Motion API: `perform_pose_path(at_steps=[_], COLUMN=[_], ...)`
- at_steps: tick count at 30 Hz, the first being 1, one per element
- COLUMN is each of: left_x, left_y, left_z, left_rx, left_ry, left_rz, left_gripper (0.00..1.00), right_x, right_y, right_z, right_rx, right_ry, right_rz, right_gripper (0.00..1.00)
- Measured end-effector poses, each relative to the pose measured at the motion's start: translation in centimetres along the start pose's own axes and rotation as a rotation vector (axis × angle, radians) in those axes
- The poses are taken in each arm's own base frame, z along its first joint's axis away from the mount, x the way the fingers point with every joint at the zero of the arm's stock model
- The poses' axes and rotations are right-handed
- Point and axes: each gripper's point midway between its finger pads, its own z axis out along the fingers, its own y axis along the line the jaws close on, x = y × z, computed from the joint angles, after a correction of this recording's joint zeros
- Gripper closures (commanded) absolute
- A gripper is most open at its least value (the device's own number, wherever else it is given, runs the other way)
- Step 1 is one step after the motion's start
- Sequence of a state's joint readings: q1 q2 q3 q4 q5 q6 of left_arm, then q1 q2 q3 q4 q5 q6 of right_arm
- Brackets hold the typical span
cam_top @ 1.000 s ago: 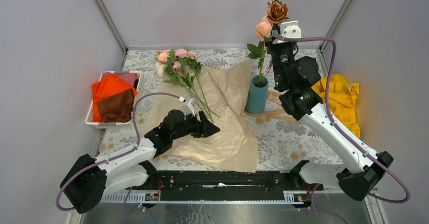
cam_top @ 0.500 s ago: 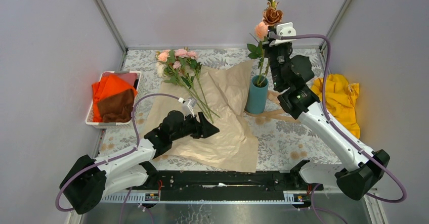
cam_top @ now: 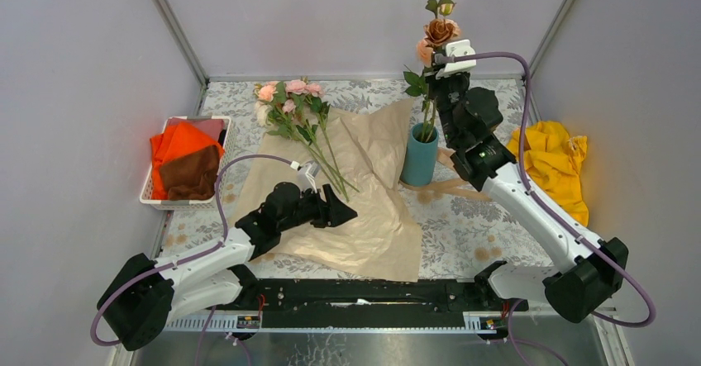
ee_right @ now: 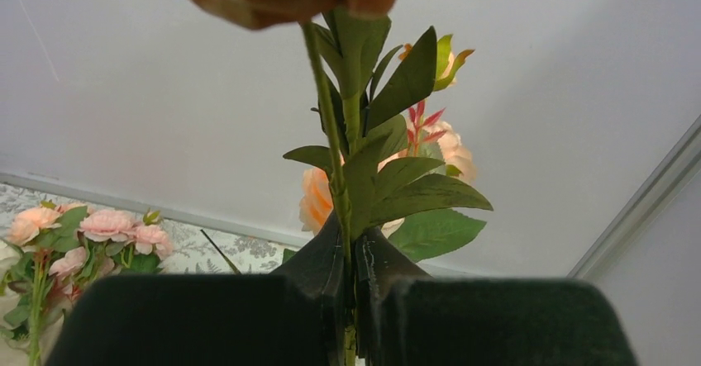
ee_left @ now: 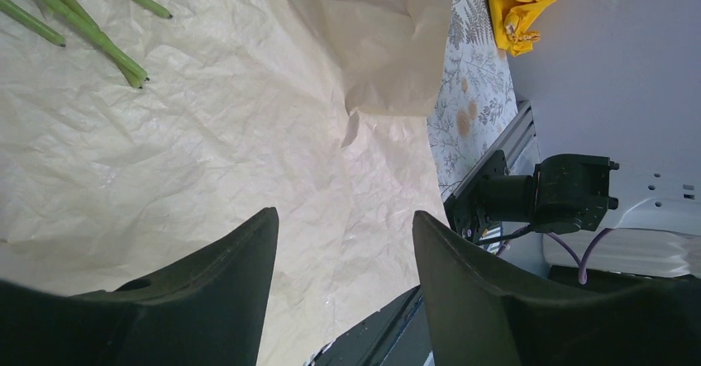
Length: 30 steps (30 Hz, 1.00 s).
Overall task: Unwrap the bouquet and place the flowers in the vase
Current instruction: Insert the fake flower into the vase.
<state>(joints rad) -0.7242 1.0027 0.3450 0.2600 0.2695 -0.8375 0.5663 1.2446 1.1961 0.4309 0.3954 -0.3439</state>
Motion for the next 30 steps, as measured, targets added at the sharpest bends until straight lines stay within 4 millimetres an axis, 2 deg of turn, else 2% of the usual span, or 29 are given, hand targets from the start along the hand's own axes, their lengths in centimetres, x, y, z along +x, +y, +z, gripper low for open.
perform_pose_path(at_steps=[14, 30], left_x=[0.1, 0.2], left_y=[0.1, 0.2], left_z=[0.0, 0.0], left_rx=[-0.003, -0.005], left_ry=[0.002, 0.003], left_rz=[-0.003, -0.004], left_gripper=[0.33, 0.33], right_x=[4.2, 8.8], right_y=[1.8, 2.9], right_z=[-0.6, -1.8], right_rx=[-0.057, -0.077], right_ry=[0.083, 0.174], right_rz=[0.046, 0.072], right_gripper=[1.00, 1.00])
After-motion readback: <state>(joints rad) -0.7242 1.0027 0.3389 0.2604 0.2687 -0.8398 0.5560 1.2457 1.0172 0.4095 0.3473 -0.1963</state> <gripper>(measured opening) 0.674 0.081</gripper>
